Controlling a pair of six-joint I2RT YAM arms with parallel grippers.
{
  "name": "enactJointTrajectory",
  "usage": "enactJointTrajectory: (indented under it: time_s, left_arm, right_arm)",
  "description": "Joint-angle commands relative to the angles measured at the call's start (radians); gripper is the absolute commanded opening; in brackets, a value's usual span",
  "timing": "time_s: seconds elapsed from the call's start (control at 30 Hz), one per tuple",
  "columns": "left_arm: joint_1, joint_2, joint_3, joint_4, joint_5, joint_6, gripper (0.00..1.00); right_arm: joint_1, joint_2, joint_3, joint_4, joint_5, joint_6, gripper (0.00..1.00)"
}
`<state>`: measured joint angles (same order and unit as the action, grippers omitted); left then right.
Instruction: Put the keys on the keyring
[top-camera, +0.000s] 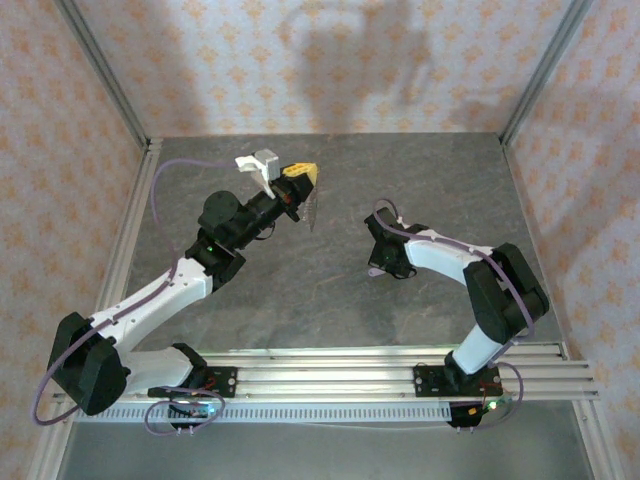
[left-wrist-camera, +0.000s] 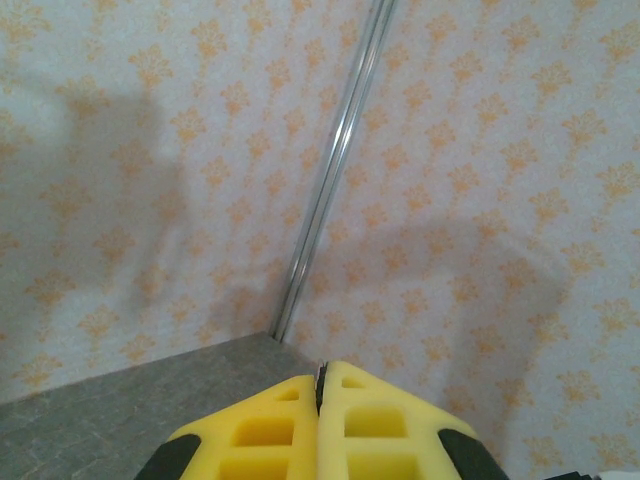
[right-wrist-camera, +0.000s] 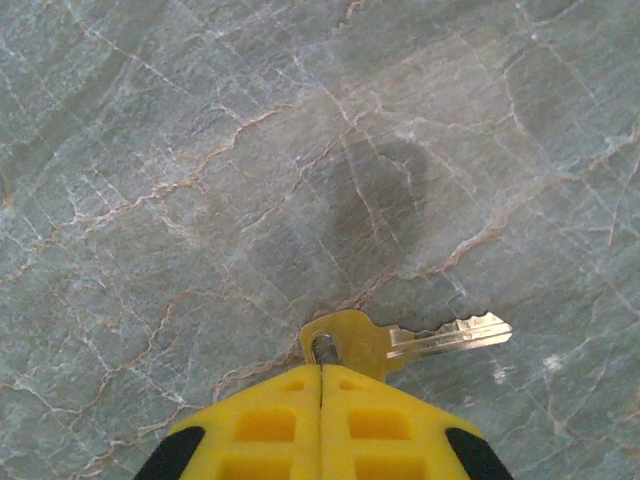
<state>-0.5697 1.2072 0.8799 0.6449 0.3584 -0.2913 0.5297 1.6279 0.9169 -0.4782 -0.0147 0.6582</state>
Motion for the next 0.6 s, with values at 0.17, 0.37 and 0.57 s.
enactJointTrajectory:
  time_s: [0.17, 0.37, 0.57]
  left_arm:
    - [-0.007, 0.006, 0.023, 0.051, 0.016, -0.016, 0.0]
    - [-0.008, 0.005, 0.024, 0.054, 0.013, -0.022, 0.0]
    - [-0.007, 0.004, 0.027, 0.048, 0.014, -0.024, 0.0]
  right_arm:
    - [0.003, 0.007, 0.0, 0.007, 0.012, -0.003, 0.02]
    - [0.003, 0.017, -0.013, 0.026, 0.004, 0.001, 0.02]
    - [0.003, 0.02, -0.018, 0.033, -0.001, -0.002, 0.07]
